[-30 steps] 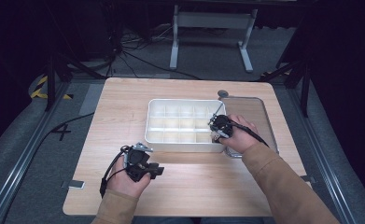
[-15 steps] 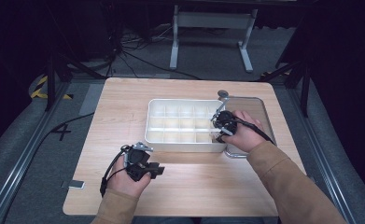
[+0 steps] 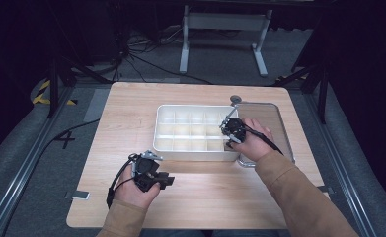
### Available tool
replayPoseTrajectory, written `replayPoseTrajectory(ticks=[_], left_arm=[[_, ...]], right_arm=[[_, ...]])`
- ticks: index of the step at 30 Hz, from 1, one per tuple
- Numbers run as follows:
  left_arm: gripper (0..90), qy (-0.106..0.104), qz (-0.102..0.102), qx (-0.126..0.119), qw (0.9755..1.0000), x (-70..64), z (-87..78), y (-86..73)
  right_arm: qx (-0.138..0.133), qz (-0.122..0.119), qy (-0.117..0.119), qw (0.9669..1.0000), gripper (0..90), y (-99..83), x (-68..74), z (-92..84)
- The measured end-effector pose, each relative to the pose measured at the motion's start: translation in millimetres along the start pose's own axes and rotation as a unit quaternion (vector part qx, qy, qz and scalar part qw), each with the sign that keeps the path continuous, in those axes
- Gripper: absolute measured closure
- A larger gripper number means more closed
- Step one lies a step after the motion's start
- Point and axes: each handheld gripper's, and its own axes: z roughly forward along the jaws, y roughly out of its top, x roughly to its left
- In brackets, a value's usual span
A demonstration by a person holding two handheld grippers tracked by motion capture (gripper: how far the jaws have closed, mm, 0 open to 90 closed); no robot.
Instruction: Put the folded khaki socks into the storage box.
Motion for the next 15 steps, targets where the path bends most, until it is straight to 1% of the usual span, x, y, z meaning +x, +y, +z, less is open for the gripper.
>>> replayPoseTrajectory(ticks=[1, 2, 3, 4, 7, 10, 12, 13, 15], left_arm=[[69.4, 0.000, 0.000, 0.000, 1.0000, -0.3, -0.1, 0.1], [69.4, 0.000, 0.001, 0.000, 1.0000, -0.3, -0.4, 0.1], [69.4, 0.000, -0.002, -0.001, 1.0000, -0.8, -0.4, -0.1], [69.4, 0.000, -0.003, -0.002, 1.0000, -0.8, -0.2, -0.4], [69.4, 0.000, -0.004, -0.002, 1.0000, -0.7, -0.5, -0.6], [69.4, 0.001, -0.002, -0.003, 1.0000, -0.5, -1.4, -0.6], [69.4, 0.000, -0.005, -0.003, 1.0000, -0.1, -1.6, -0.9], [69.4, 0.001, -0.001, -0.001, 1.0000, 0.9, -1.8, -0.8], [69.4, 0.000, -0.004, -0.001, 1.0000, 1.6, -1.5, -1.1]], right_arm=[[0.002, 0.005, 0.003, 1.0000, 82.9, 0.2, -0.2, 1.4], [0.002, 0.004, 0.004, 1.0000, 83.0, 0.1, -1.0, 3.9], [0.009, 0.006, 0.004, 0.9999, 83.0, 0.5, -0.3, 6.2], [0.012, 0.005, 0.001, 0.9999, 83.0, 1.2, 0.1, 9.5], [0.026, 0.017, -0.003, 0.9995, 82.7, 4.8, 1.5, 12.0], [0.035, 0.024, -0.008, 0.9991, 81.7, 7.6, 2.4, 12.5], [0.027, 0.025, -0.008, 0.9993, 78.1, 6.0, 2.1, 10.8], [0.021, 0.028, -0.005, 0.9994, 74.7, 4.0, 0.8, 8.8], [0.008, 0.037, 0.015, 0.9992, 70.7, -2.2, -3.1, 5.6]])
